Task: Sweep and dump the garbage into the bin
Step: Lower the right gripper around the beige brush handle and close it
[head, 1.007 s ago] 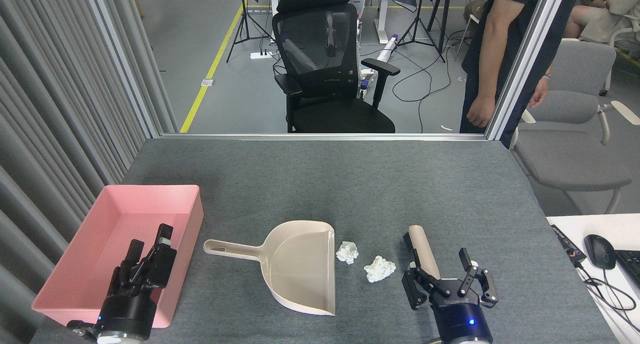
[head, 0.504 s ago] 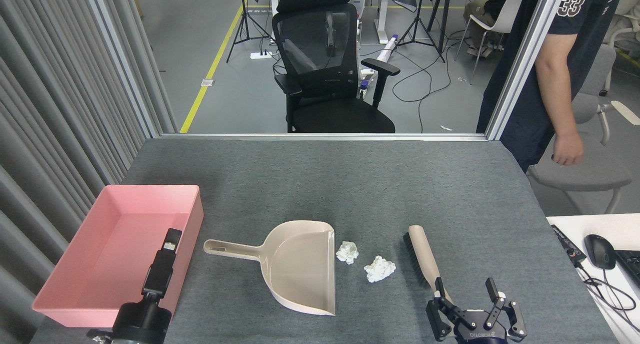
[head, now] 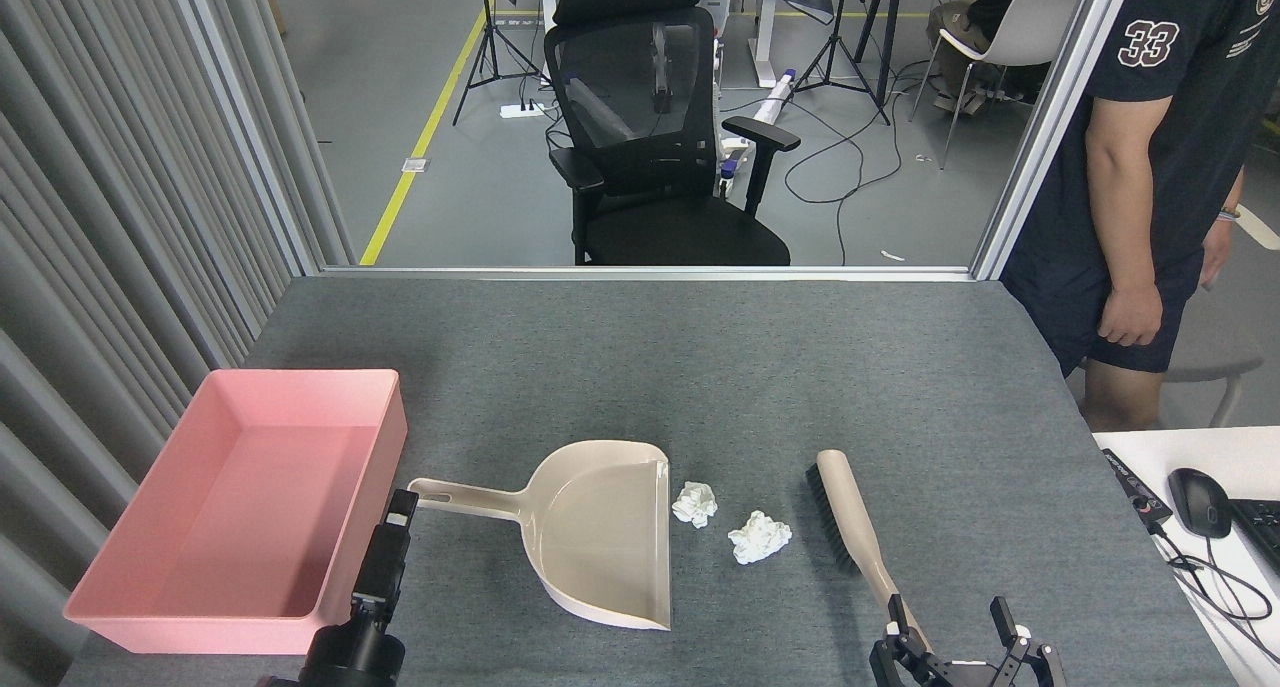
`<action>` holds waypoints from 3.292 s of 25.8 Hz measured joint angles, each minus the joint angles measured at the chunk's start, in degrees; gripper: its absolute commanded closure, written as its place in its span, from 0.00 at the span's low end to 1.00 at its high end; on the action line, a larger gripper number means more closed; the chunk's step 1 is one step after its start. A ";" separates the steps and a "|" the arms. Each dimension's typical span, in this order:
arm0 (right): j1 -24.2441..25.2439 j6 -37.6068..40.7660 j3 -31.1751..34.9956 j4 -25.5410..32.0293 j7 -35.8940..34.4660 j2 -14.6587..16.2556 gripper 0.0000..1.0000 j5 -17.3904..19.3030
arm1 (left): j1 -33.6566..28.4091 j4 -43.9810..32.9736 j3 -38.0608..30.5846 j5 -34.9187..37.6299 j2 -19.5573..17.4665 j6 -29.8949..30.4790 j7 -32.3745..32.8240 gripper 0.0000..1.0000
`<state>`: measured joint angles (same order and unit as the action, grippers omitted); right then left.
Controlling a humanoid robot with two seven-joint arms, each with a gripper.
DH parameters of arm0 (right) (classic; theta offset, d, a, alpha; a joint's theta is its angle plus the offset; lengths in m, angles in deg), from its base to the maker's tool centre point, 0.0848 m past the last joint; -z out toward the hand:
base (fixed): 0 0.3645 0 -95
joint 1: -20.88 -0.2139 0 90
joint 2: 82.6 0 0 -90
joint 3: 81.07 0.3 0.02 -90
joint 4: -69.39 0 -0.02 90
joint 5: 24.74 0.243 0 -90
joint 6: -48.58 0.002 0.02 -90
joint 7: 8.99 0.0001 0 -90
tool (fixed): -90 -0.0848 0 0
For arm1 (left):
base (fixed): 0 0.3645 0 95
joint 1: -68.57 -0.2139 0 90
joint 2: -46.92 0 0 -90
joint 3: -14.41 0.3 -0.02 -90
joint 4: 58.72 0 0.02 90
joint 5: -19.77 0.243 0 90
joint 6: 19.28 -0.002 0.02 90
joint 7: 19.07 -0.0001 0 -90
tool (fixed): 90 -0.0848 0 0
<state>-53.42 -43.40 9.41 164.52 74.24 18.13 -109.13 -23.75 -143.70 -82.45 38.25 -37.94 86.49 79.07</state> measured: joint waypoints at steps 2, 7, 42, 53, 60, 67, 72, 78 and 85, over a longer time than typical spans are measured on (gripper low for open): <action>0.17 0.03 -0.02 -0.45 0.00 -0.01 0.02 0.01 | 0.19 1.32 0.07 -0.32 0.02 0.21 -0.49 0.01; 0.29 0.20 -0.04 -0.90 -0.01 0.15 0.02 0.08 | 0.38 2.56 0.74 -0.54 0.05 0.98 -0.85 0.01; -0.93 1.26 -0.38 -7.16 0.32 -0.02 0.28 -0.19 | 2.88 8.49 3.00 -0.56 0.50 2.48 -2.36 0.01; -1.85 1.44 -1.00 -7.67 0.02 0.00 0.32 -0.24 | 3.27 8.74 2.99 -0.56 0.56 3.17 -2.36 0.01; -1.98 1.59 -1.73 -7.68 0.01 -0.01 0.45 -0.23 | 3.54 8.74 2.99 -0.55 0.56 3.20 -2.36 0.01; -1.98 2.36 -1.80 -7.70 0.00 -0.07 0.44 -0.11 | 3.71 8.71 2.99 -0.54 0.56 3.20 -2.36 0.01; -1.98 2.53 -1.80 -7.75 -0.10 -0.13 0.44 0.09 | 3.72 8.70 2.99 -0.52 0.51 3.20 -2.36 0.01; -1.99 3.38 -1.81 -7.76 0.07 -0.67 0.44 0.35 | 3.73 8.63 2.99 -0.50 0.41 3.20 -2.36 0.01; -1.99 4.32 -1.73 -7.77 0.52 -1.34 0.45 0.64 | 3.73 8.61 2.99 -0.49 0.41 3.20 -2.34 0.01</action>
<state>-55.41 -39.09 7.68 156.76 74.76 16.79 -108.49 -20.02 -135.09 -79.45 37.76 -37.53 89.69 76.73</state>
